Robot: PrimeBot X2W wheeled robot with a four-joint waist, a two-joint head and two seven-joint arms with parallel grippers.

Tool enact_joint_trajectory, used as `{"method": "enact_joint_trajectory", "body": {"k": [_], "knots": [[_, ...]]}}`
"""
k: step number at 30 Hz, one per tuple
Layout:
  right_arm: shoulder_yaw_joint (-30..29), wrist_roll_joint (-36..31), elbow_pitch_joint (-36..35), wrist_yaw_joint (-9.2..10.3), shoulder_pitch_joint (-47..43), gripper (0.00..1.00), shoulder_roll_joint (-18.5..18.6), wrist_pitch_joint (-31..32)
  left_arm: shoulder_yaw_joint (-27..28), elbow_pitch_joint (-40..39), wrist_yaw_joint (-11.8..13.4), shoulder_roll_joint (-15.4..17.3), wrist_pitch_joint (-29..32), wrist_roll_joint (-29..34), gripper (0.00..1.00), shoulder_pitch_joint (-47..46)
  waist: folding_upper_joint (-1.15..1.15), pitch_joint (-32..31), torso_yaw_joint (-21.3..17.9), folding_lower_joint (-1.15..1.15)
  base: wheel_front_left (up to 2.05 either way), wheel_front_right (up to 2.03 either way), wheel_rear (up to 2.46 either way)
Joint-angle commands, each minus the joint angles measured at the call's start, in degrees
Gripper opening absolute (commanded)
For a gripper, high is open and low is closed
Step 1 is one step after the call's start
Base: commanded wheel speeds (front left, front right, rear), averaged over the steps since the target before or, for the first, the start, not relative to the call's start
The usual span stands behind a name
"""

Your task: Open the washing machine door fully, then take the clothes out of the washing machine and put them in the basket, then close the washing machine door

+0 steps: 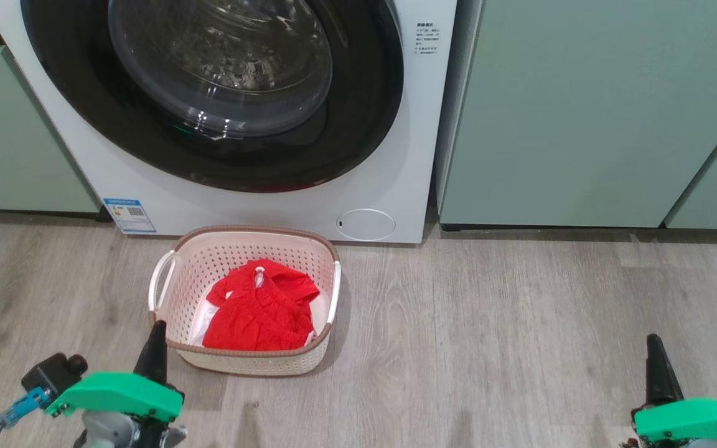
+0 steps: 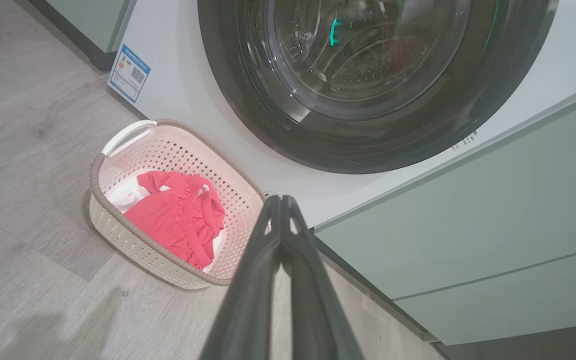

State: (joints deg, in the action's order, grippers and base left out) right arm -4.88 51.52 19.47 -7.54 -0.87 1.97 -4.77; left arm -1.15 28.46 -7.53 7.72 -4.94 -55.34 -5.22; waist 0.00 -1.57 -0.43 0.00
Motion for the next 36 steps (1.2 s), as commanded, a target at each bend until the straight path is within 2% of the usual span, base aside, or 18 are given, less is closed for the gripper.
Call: {"method": "enact_joint_trajectory", "body": {"k": [1, 36], "knots": [[0.12, 1.86, -2.37, 0.03, 3.25, 0.0, 0.56, 0.42, 1.48, -2.52, 0.02, 0.28, 0.64, -1.71, 0.0, -2.25, 0.0, 0.05, 0.01, 0.0, 0.0, 0.0, 0.0], [-0.81, 22.38, -4.0, 0.04, 5.26, 0.0, 0.74, 6.16, 4.77, -8.81, 0.03, -2.43, 6.36, -20.27, 0.0, -1.57, 0.0, 0.94, 0.23, 0.0, 0.0, 0.0, 0.0]]}}
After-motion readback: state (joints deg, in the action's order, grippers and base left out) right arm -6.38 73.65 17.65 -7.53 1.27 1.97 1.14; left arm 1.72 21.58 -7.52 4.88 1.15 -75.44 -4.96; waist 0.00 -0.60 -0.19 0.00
